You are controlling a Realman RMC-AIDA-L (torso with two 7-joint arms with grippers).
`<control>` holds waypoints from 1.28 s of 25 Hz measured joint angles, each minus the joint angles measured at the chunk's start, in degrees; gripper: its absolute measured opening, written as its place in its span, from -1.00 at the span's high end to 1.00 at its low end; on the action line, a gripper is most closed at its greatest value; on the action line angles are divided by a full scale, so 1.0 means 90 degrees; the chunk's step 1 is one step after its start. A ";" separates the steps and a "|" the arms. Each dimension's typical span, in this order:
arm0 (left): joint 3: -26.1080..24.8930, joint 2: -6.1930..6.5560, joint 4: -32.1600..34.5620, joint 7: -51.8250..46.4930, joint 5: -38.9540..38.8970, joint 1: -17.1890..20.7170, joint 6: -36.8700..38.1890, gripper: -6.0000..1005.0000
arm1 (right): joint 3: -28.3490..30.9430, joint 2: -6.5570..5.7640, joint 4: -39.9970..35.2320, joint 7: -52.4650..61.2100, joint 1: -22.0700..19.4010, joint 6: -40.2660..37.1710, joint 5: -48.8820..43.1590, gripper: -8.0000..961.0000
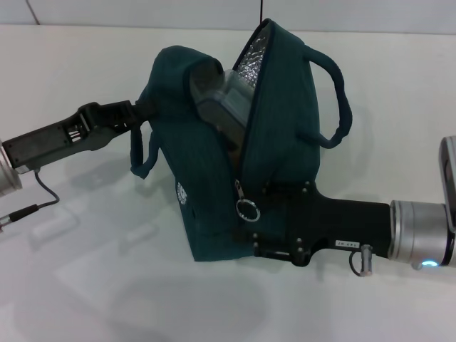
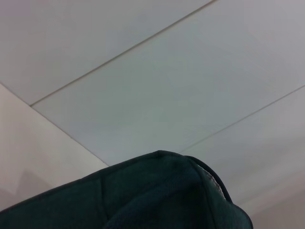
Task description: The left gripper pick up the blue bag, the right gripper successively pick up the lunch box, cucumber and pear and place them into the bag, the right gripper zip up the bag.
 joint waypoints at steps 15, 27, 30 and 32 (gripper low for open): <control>-0.0007 0.0031 0.0015 0.0002 0.0000 0.0000 0.0000 0.83 | 0.0071 0.0023 0.0027 0.0029 0.0002 0.0315 -0.0001 -0.05; -0.0006 0.0031 0.0008 0.0005 0.0001 -0.0034 0.0004 0.83 | 0.0071 0.0022 -0.0023 -0.0008 0.0006 0.0481 -0.0038 -0.02; -0.0005 0.0034 0.0016 0.0005 0.0001 -0.0039 -0.0001 0.83 | 0.0071 0.0022 -0.0023 -0.0007 0.0006 0.0484 -0.0040 0.33; -0.0006 0.0044 0.0024 0.0005 0.0001 -0.0047 -0.0006 0.83 | 0.0071 0.0023 -0.0023 -0.0009 0.0006 0.0486 -0.0040 0.51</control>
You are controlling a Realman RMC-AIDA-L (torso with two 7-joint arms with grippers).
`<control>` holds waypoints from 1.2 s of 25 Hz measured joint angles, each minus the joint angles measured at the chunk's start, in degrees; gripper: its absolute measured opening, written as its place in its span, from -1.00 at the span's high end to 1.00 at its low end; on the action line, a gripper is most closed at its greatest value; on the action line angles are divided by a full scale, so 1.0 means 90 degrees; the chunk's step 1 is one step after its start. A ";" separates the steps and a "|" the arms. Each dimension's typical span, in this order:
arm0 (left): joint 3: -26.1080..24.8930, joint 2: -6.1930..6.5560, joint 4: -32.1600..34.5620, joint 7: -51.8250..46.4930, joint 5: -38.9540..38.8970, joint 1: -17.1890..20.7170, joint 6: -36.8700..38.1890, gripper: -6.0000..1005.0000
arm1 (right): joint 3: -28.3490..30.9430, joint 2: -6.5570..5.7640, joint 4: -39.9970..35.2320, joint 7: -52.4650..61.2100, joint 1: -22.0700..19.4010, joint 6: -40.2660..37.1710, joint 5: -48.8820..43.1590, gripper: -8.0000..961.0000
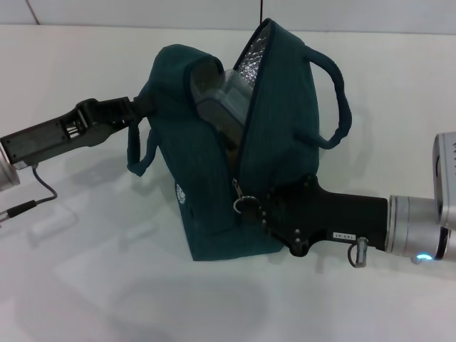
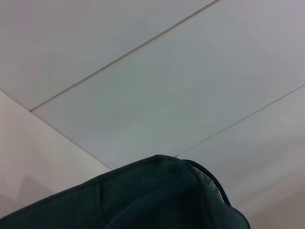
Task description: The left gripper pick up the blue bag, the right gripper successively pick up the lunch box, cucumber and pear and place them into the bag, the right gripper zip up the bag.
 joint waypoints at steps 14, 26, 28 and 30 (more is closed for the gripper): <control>-0.0003 0.0007 0.0017 0.0003 -0.0005 -0.0006 -0.0035 0.83 | -0.0011 0.0001 -0.0015 0.0019 0.0099 -0.0050 -0.0037 0.96; -0.0078 0.0014 0.0026 0.0009 -0.0012 0.0020 -0.0031 0.83 | 0.0350 -0.0051 -0.0019 -0.0040 -0.0249 -0.0522 0.0005 0.96; -0.0079 0.0015 0.0026 0.0025 -0.0012 0.0020 -0.0029 0.83 | 0.0596 -0.0048 -0.0038 -0.0166 -0.0321 -0.0761 0.0008 0.96; -0.0078 0.0016 0.0025 0.0053 -0.0011 0.0016 -0.0026 0.83 | 0.0729 -0.0048 -0.0082 -0.0248 -0.0338 -0.0940 0.0009 0.96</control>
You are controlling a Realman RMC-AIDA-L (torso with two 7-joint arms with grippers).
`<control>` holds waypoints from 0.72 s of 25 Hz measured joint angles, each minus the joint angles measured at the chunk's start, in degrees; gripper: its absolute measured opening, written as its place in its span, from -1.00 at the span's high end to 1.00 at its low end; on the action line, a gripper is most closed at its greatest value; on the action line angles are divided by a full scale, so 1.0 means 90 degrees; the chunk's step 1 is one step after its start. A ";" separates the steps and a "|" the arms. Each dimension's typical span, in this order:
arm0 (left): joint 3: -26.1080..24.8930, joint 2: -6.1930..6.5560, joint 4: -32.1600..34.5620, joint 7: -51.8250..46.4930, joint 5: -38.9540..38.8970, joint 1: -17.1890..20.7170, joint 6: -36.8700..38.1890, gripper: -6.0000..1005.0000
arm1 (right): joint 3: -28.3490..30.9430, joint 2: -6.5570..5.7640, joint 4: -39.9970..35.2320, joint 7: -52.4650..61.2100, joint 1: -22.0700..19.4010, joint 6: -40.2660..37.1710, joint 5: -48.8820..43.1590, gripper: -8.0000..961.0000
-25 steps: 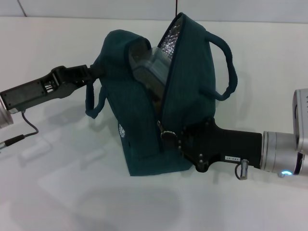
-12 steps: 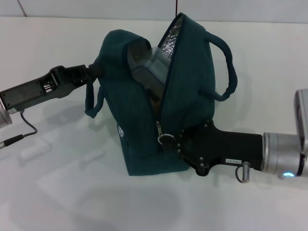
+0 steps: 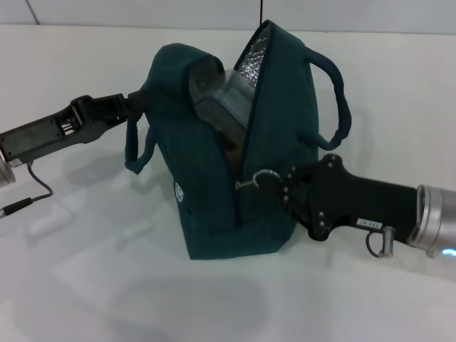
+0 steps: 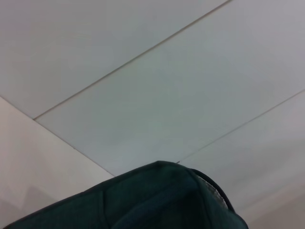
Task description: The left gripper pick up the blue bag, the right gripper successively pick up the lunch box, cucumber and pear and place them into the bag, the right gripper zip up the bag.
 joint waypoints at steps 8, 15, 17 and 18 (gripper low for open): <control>0.0079 0.0000 -0.0005 0.0124 0.0057 -0.0050 0.0050 0.83 | 0.0056 0.0034 -0.0192 -0.0281 0.0207 -0.0111 -0.0034 0.96; 0.0124 0.0000 -0.0010 0.0432 0.0058 -0.0055 0.0195 0.78 | -0.0036 0.0048 -0.0467 -0.0403 0.0408 -0.0106 -0.0039 0.96; 0.0126 0.0000 -0.0005 0.0732 0.0044 -0.0056 0.0400 0.73 | -0.0100 0.0048 -0.0493 -0.0404 0.0463 -0.0105 -0.0039 0.96; 0.0125 0.0000 -0.0001 0.0898 0.0035 -0.0056 0.0488 0.71 | -0.0142 0.0049 -0.0505 -0.0404 0.0480 -0.0095 -0.0039 0.96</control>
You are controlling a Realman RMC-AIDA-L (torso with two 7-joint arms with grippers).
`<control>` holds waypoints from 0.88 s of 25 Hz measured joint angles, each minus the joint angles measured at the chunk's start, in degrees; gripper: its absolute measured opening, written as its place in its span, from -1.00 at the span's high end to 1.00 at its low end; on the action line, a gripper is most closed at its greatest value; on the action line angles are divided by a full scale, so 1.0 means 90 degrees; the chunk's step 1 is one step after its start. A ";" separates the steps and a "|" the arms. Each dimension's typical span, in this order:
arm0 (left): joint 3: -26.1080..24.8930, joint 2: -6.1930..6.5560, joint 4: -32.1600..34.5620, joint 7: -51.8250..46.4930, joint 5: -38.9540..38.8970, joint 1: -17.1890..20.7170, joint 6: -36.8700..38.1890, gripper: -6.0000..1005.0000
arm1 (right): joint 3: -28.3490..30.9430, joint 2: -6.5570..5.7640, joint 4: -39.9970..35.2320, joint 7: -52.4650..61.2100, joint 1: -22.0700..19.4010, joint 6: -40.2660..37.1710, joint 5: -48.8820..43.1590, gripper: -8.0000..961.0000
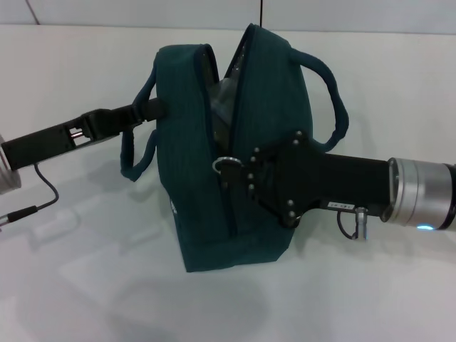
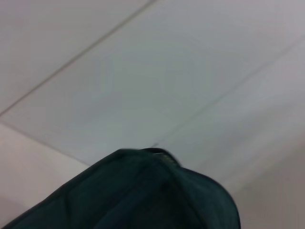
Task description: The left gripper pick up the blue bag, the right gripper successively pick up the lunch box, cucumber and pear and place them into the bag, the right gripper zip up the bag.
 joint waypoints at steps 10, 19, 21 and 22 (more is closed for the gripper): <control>-0.0545 -0.0050 0.0006 0.1881 -0.0040 0.0448 0.0255 0.41 | -0.0097 0.0000 0.0026 0.0004 0.0069 0.0108 0.0028 0.96; -0.0526 -0.0298 -0.0287 0.3355 0.0091 0.1139 0.0466 -0.28 | 0.0057 -0.0010 -0.0322 0.0000 0.0119 0.0103 0.0049 0.96; -0.0449 -0.0305 -0.0534 0.3593 0.0103 0.1160 0.0482 -0.40 | 0.0193 -0.0004 -0.0421 -0.0019 0.0150 0.0133 0.0051 0.96; -0.0392 -0.0307 -0.0653 0.3694 0.0108 0.1151 0.0481 -0.45 | 0.0279 -0.0004 -0.0435 -0.0027 0.0181 0.0134 0.0052 0.96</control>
